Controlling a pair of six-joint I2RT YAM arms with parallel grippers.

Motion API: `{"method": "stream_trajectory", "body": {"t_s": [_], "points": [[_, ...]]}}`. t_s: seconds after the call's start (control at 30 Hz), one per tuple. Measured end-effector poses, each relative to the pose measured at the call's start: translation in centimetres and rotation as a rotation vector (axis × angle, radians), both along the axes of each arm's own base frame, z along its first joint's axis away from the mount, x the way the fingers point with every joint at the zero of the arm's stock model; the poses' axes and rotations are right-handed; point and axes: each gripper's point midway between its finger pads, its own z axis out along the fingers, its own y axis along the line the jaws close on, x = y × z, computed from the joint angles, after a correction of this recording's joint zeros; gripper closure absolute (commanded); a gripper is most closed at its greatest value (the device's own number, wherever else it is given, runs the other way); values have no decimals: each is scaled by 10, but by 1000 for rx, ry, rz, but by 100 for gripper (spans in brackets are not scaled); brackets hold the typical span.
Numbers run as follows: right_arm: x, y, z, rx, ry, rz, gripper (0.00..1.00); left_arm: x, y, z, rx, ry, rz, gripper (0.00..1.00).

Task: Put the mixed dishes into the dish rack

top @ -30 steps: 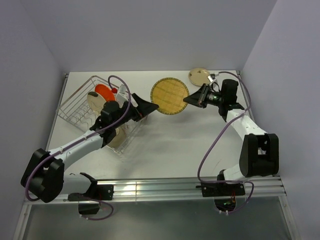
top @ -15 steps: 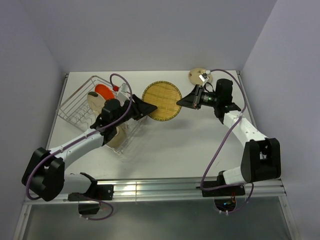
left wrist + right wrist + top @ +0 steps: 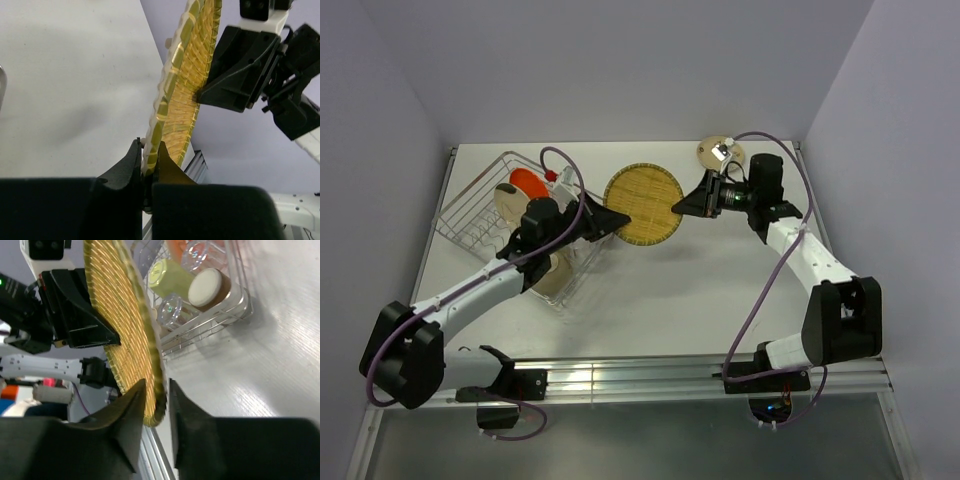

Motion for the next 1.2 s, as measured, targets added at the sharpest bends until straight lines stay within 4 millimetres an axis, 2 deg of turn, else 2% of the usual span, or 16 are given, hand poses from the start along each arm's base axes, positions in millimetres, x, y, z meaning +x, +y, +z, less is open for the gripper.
{"method": "stream_trajectory", "body": {"t_s": [0.03,0.17,0.37,0.47,0.5,0.53,0.63,0.67,0.7,0.77,0.8,0.9,1.03,1.13,1.2], "points": [[-1,2,3,-7,-31,23,61,-3,1,1,11,-11,-10,100],[-5,8,16,-22,-136,99,53,-13,1,7,20,-54,-52,100],[-5,22,26,-27,-228,191,54,-25,4,3,29,-67,-79,100],[-4,29,22,-35,-238,228,78,-27,5,-2,39,-56,-85,100],[-3,29,19,-42,-238,231,93,-28,6,-2,41,-56,-86,100],[-3,30,18,-45,-232,235,100,-29,7,-2,46,-58,-85,100],[-4,33,18,-47,-215,259,100,-32,11,-1,57,-69,-78,99],[-5,34,20,-50,-222,265,100,-32,12,0,57,-73,-72,95],[-6,36,21,-54,-228,270,100,-33,13,2,56,-76,-69,72],[-7,40,28,-56,-258,289,100,-34,17,5,59,-88,-56,49],[-8,43,30,-62,-274,298,100,-34,20,9,64,-101,-41,32],[-10,52,37,-64,-295,319,100,-37,36,22,85,-144,21,13],[3,62,52,-71,-327,310,100,-47,74,52,116,-224,176,6],[21,72,68,-81,-361,283,100,-57,107,79,130,-287,297,4],[36,86,78,-98,-396,264,100,-64,126,90,142,-314,365,4]]}}
